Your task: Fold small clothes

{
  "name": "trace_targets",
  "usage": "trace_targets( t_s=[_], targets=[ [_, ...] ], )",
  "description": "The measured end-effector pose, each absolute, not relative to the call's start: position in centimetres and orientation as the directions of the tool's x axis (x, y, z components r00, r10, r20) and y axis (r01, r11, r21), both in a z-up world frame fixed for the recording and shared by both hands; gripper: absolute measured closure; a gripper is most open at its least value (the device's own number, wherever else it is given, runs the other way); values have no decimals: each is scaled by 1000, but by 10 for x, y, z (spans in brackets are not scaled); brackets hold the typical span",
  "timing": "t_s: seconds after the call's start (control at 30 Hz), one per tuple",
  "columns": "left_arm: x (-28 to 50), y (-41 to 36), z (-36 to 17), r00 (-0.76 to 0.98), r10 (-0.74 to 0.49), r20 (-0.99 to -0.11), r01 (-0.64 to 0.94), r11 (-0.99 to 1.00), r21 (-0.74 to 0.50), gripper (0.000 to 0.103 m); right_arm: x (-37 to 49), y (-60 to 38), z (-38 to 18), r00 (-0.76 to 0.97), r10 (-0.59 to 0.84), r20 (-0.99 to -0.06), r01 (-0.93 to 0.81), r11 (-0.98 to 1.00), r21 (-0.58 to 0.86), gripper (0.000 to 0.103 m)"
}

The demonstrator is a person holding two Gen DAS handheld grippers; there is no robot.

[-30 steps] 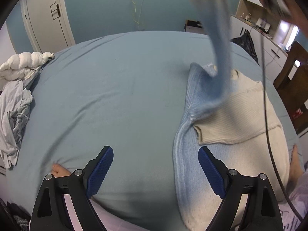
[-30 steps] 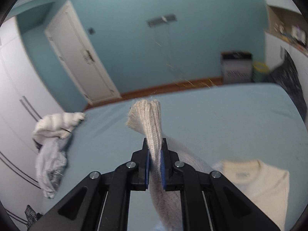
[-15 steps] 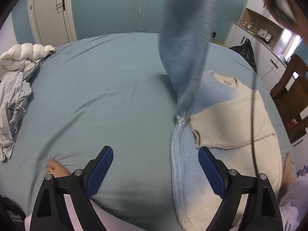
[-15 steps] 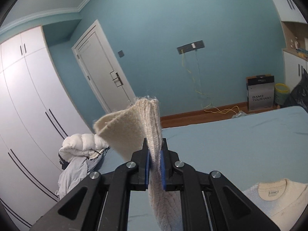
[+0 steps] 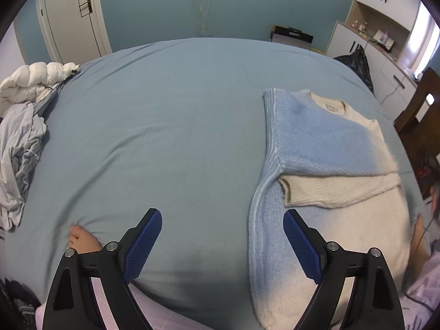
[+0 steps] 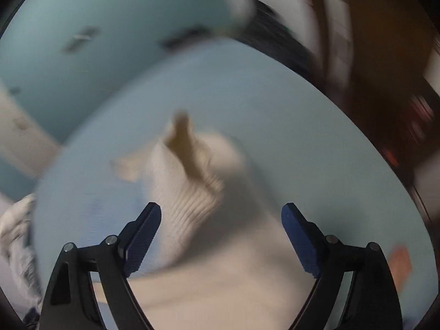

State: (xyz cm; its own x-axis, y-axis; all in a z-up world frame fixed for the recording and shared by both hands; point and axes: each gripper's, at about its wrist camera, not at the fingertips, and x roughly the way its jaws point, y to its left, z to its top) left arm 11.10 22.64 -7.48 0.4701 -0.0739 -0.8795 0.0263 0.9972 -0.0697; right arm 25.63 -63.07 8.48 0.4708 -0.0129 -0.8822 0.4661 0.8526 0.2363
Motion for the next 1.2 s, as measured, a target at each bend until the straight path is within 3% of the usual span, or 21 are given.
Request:
trace_targets(
  t_s=[0.1, 0.17, 0.27, 0.4, 0.5, 0.53, 0.6, 0.67, 0.7, 0.93, 1.07, 1.17, 1.2],
  targets=[
    [114, 215, -79, 457, -54, -888, 40, 998, -40, 13, 205, -697, 1, 353, 49, -935, 636, 719, 278, 15],
    [117, 206, -81, 455, -42, -889, 52, 998, -20, 13, 201, -713, -26, 277, 130, -952, 669, 684, 289, 15],
    [121, 197, -83, 451, -27, -892, 65, 998, 2, 13, 224, -705, -13, 356, 196, -914, 590, 711, 382, 15],
    [124, 190, -87, 437, -22, -899, 68, 998, 8, 13, 266, -680, -9, 464, 417, -782, 473, 629, 616, 15],
    [123, 185, -92, 424, -21, -905, 86, 996, 18, 13, 296, -664, -27, 374, 373, -849, 519, 675, 525, 21],
    [122, 183, -93, 424, -19, -906, 95, 995, 24, 13, 304, -663, -33, 336, 331, -882, 534, 704, 468, 33],
    [120, 183, -94, 425, -11, -905, 109, 993, 38, 13, 314, -662, -42, 335, 292, -896, 559, 704, 438, 43],
    [120, 184, -94, 425, -5, -905, 110, 993, 46, 13, 317, -668, -38, 378, 249, -892, 557, 708, 434, 76],
    [121, 185, -94, 424, -8, -906, 109, 993, 42, 13, 320, -671, -36, 369, 219, -903, 551, 731, 402, 98],
    [122, 193, -94, 411, -25, -911, 91, 996, 14, 13, 302, -657, 32, 557, 184, -810, 423, 776, 468, 98],
    [121, 195, -92, 420, -22, -907, 91, 996, 18, 13, 304, -659, 20, 496, 168, -852, 450, 790, 417, 98],
    [121, 195, -92, 420, -25, -907, 96, 995, 17, 13, 301, -659, -21, 322, 23, -946, 577, 788, 216, 83],
    [121, 194, -92, 419, -22, -908, 99, 995, 22, 13, 301, -666, -30, 236, -26, -971, 617, 776, 129, 72]
  ],
)
